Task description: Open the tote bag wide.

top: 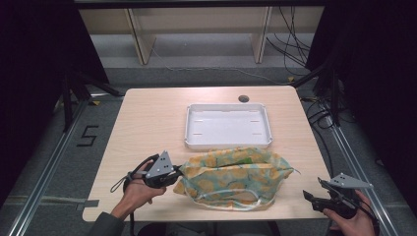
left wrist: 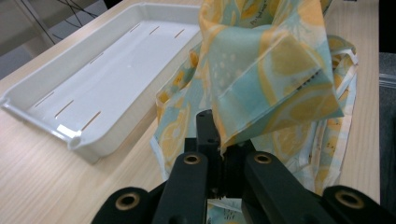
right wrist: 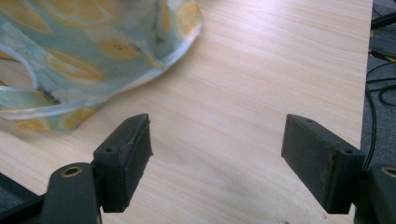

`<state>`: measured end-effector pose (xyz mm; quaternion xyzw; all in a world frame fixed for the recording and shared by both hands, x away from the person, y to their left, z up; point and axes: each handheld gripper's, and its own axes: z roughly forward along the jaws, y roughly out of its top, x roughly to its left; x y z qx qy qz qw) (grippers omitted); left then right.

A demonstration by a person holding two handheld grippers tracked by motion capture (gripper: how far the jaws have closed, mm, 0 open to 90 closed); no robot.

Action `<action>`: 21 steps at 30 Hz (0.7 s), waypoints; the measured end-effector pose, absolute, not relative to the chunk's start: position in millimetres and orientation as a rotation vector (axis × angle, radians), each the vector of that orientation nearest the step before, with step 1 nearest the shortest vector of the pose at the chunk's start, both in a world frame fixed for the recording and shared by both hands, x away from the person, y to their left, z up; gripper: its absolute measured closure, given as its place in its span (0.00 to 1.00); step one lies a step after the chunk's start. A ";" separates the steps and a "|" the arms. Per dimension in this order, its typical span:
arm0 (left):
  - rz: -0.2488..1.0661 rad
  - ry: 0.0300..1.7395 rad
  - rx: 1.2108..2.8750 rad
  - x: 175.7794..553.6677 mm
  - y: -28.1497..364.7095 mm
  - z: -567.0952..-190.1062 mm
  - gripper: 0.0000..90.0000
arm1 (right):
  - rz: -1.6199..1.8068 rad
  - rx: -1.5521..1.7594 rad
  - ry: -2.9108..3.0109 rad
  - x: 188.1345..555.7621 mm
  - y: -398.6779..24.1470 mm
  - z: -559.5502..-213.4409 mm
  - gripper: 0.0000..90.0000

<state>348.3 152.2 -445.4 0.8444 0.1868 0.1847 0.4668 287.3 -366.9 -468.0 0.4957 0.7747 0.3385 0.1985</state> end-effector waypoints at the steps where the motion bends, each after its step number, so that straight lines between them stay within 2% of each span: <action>1: 0.443 0.481 2.065 347.5 154.7 -446.8 0.98 | 0.944 1.387 2.166 287.2 -366.3 -468.0 0.28; 10: 0.425 0.489 2.079 350.4 163.0 -449.6 0.97 | 0.935 1.380 2.161 287.0 -366.1 -467.8 0.28; 12: 0.390 0.501 2.094 350.4 163.5 -451.1 0.94 | 0.934 1.401 2.168 286.2 -365.6 -467.2 0.28; 14: 0.354 0.520 2.120 348.3 162.9 -452.8 0.79 | 0.932 1.358 2.163 287.6 -367.1 -468.4 0.28; 15: 0.368 0.525 2.128 347.1 162.6 -452.1 0.69 | 0.949 1.427 2.163 286.8 -363.9 -466.7 0.28; 17: 0.367 0.619 2.105 343.9 161.5 -449.6 0.52 | 0.963 1.373 2.165 289.4 -364.6 -468.2 0.28; 19: 0.383 0.648 2.096 339.4 164.0 -441.1 0.42 | 0.976 1.369 2.179 291.7 -363.3 -466.4 0.28; 21: 0.405 0.660 2.090 333.7 165.1 -432.5 0.37 | 0.996 1.426 2.170 292.4 -359.6 -463.5 0.28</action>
